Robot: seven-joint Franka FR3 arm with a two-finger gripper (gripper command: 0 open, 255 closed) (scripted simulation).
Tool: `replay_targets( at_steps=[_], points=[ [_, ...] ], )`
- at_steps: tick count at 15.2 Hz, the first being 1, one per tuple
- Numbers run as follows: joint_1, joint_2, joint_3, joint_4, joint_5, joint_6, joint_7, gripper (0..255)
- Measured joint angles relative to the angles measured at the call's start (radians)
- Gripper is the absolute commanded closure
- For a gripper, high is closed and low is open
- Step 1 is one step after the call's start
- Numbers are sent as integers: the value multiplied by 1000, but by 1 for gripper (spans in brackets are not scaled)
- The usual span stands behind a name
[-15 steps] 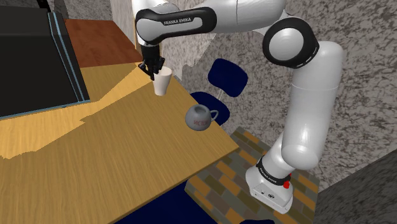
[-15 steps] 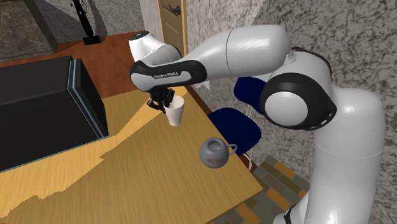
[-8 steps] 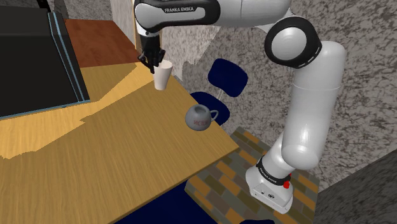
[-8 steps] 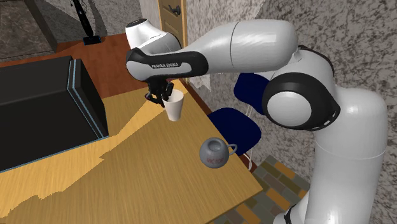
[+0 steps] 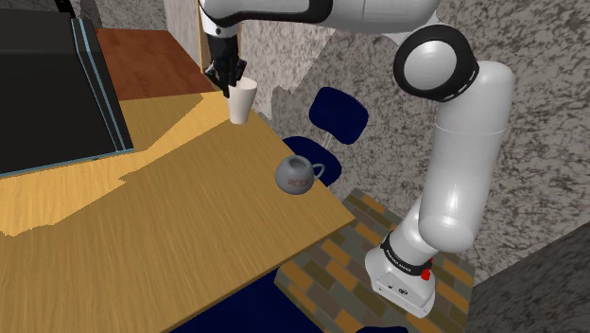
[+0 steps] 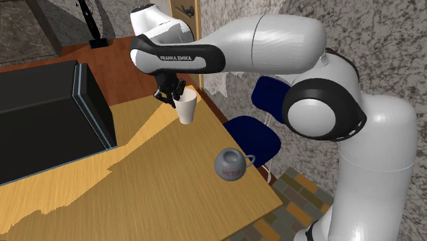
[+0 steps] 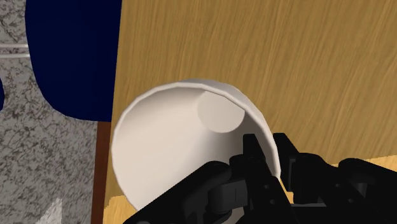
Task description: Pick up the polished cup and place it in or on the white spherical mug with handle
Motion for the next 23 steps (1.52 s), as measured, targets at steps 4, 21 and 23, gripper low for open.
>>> replay_targets(
  at_steps=[4,21,23],
  points=[
    [4,3,0,62,0,-58,-7,255],
    [-33,-515,4,-501,91,-3,-30,255],
    [-34,-619,-4,-594,108,-12,-45,255]
  ],
)
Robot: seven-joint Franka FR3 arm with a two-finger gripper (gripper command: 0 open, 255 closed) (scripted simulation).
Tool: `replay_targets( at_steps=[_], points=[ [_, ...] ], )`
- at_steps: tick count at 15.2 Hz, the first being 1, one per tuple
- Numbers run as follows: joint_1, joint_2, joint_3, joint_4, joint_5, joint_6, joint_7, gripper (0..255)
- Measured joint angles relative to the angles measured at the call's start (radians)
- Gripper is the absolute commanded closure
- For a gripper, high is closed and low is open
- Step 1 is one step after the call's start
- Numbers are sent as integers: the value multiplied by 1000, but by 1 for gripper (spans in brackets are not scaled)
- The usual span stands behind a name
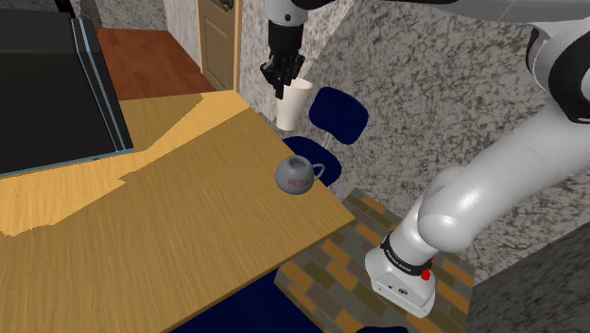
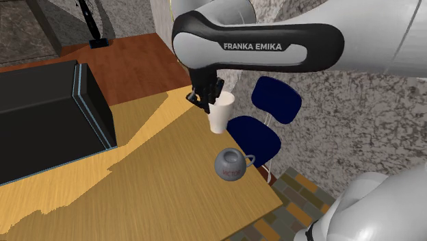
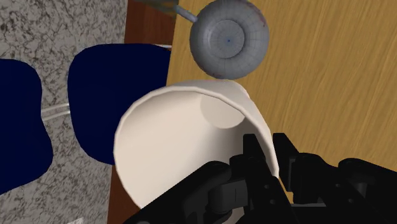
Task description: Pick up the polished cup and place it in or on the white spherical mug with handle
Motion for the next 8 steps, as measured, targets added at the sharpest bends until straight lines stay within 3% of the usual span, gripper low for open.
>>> replay_targets(
  at_steps=[8],
  points=[
    [19,-265,-13,-212,38,-49,-16,255]
  ],
)
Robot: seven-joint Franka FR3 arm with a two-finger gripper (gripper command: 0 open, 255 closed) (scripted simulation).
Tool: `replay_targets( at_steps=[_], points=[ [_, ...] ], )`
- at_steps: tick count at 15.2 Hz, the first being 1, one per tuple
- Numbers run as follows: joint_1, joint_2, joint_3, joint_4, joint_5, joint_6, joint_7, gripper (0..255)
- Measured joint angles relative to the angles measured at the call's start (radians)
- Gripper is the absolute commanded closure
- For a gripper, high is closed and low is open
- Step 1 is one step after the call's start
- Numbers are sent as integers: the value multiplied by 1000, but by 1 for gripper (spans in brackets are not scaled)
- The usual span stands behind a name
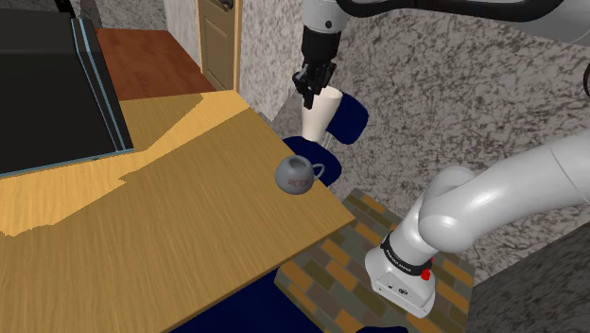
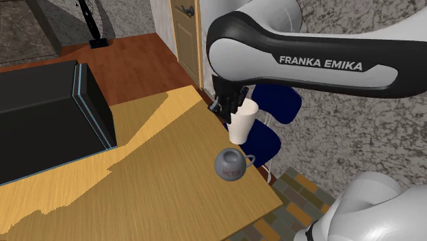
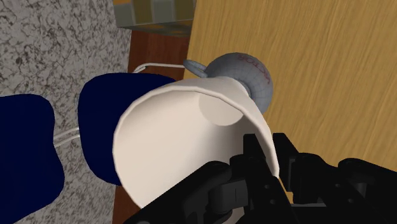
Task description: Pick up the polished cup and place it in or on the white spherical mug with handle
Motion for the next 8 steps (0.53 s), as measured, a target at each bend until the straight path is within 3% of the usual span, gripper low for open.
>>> replay_targets(
  at_steps=[8],
  points=[
    [2,-14,1,-114,2,99,6,255]
  ],
)
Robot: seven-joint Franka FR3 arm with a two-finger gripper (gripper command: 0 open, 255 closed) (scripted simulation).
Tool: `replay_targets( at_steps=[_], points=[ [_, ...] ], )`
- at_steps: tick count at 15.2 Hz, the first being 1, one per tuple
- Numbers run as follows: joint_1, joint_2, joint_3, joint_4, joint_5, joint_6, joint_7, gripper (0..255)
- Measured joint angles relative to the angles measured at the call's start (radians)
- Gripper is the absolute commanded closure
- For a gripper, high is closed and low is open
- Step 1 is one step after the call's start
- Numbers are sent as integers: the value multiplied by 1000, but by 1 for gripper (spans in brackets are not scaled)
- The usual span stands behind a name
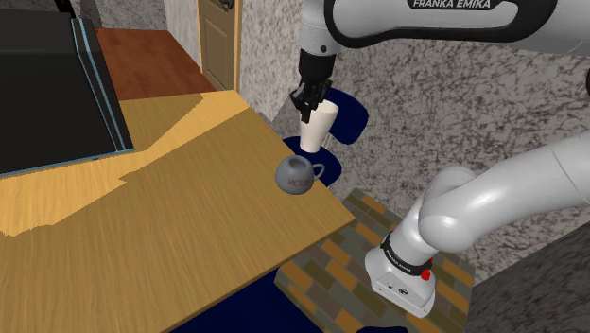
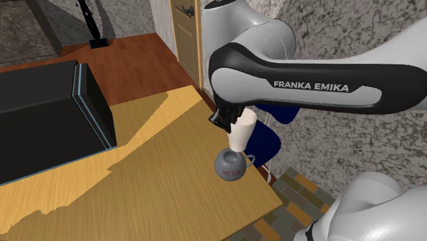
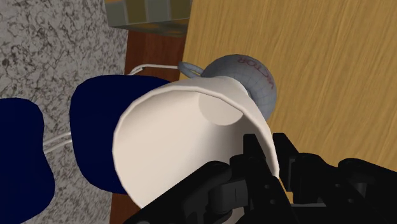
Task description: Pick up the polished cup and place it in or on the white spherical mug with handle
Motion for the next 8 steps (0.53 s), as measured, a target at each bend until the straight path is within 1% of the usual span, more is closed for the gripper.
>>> replay_targets(
  at_steps=[8],
  points=[
    [3,2,5,-104,2,106,11,255]
  ],
)
